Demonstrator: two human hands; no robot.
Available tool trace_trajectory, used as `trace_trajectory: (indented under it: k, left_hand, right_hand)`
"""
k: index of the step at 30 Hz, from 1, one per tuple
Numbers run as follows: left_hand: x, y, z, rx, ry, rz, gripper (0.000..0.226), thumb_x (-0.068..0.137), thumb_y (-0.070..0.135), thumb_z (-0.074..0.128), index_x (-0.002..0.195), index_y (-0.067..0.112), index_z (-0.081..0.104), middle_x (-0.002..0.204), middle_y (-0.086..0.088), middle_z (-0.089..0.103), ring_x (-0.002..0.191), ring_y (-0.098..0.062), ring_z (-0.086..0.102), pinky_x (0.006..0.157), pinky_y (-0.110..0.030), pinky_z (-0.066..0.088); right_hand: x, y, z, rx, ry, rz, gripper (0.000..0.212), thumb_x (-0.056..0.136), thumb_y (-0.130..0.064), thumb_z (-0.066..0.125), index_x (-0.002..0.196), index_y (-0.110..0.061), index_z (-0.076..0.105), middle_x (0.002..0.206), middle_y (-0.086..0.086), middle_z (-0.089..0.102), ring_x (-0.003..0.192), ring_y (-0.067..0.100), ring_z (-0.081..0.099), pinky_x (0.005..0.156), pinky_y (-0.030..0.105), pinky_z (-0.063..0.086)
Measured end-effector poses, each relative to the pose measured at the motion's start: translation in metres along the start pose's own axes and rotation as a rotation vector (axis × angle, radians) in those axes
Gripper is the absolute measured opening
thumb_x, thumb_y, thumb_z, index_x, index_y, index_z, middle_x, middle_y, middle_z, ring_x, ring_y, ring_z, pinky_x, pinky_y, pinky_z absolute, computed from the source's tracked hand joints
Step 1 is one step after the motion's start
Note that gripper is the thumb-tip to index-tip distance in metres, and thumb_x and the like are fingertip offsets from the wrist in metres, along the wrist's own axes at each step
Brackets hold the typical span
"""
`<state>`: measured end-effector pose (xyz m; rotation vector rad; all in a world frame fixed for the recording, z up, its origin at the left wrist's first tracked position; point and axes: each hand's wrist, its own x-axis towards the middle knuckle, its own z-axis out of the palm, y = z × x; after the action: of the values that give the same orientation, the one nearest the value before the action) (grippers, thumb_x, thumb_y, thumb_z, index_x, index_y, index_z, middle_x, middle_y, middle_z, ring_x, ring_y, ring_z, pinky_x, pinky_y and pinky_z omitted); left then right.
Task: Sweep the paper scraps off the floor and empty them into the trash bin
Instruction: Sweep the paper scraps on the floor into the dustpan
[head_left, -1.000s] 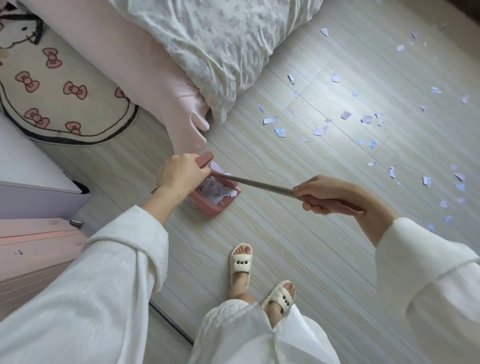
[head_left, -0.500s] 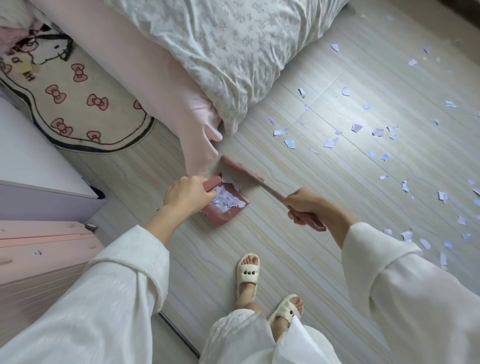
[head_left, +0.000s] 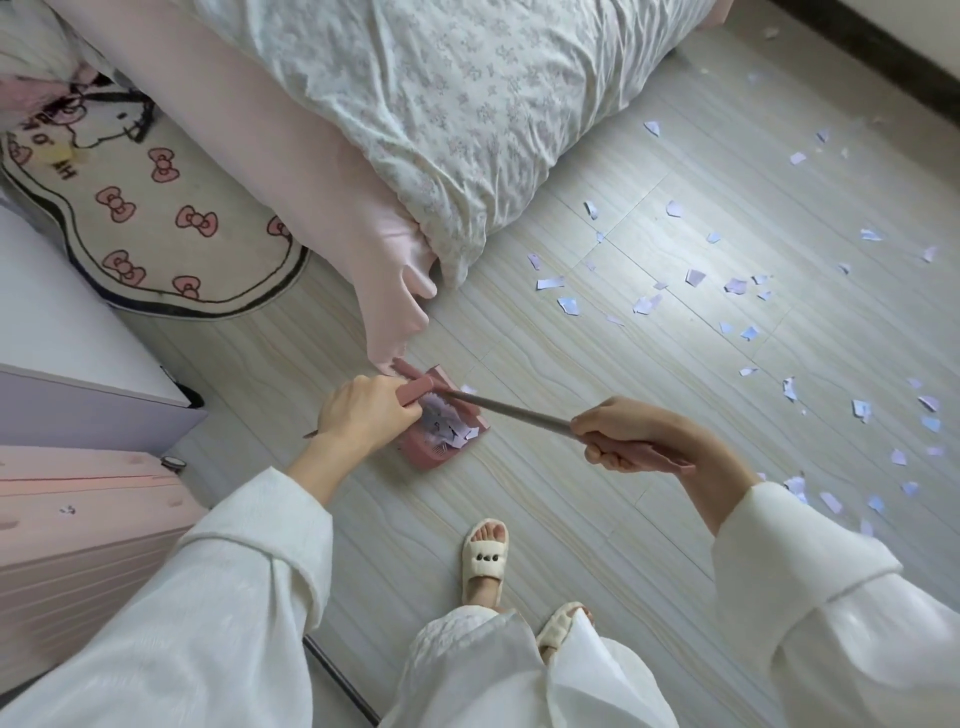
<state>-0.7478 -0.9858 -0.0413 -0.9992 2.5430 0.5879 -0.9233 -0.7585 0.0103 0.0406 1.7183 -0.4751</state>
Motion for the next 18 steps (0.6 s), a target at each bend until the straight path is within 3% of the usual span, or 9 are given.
trace_trajectory:
  k: [10, 15, 18]
  left_hand:
    - [-0.017, -0.015, 0.004, 0.026, 0.018, -0.019, 0.032, 0.081, 0.042, 0.054, 0.058, 0.022, 0.047, 0.061, -0.002, 0.051, 0.066, -0.029, 0.050, 0.059, -0.028, 0.036]
    - [-0.021, -0.013, 0.016, 0.016, 0.024, -0.041, 0.027, 0.081, 0.037, 0.053, 0.060, 0.020, 0.048, 0.067, -0.006, 0.058, 0.065, -0.029, 0.048, 0.058, -0.027, 0.034]
    - [-0.020, -0.014, 0.016, 0.016, 0.025, -0.046, 0.029, 0.081, 0.038, 0.052, 0.058, 0.021, 0.047, 0.067, -0.005, 0.056, 0.065, -0.029, 0.048, 0.058, -0.027, 0.034]
  right_hand:
    - [0.004, -0.004, 0.024, -0.008, 0.186, -0.063, 0.011, 0.091, -0.001, 0.039, 0.085, -0.002, 0.048, 0.061, 0.011, 0.048, 0.035, 0.013, 0.044, 0.033, 0.014, 0.035]
    - [0.025, 0.013, 0.037, -0.152, 0.234, 0.017, 0.022, 0.094, -0.004, 0.035, 0.108, 0.002, 0.051, 0.066, 0.011, 0.050, 0.046, 0.018, 0.050, 0.045, 0.027, 0.045]
    - [0.025, 0.020, 0.036, -0.131, 0.197, 0.060, 0.015, 0.091, -0.003, 0.038, 0.095, -0.001, 0.052, 0.064, 0.011, 0.051, 0.044, 0.017, 0.050, 0.042, 0.024, 0.044]
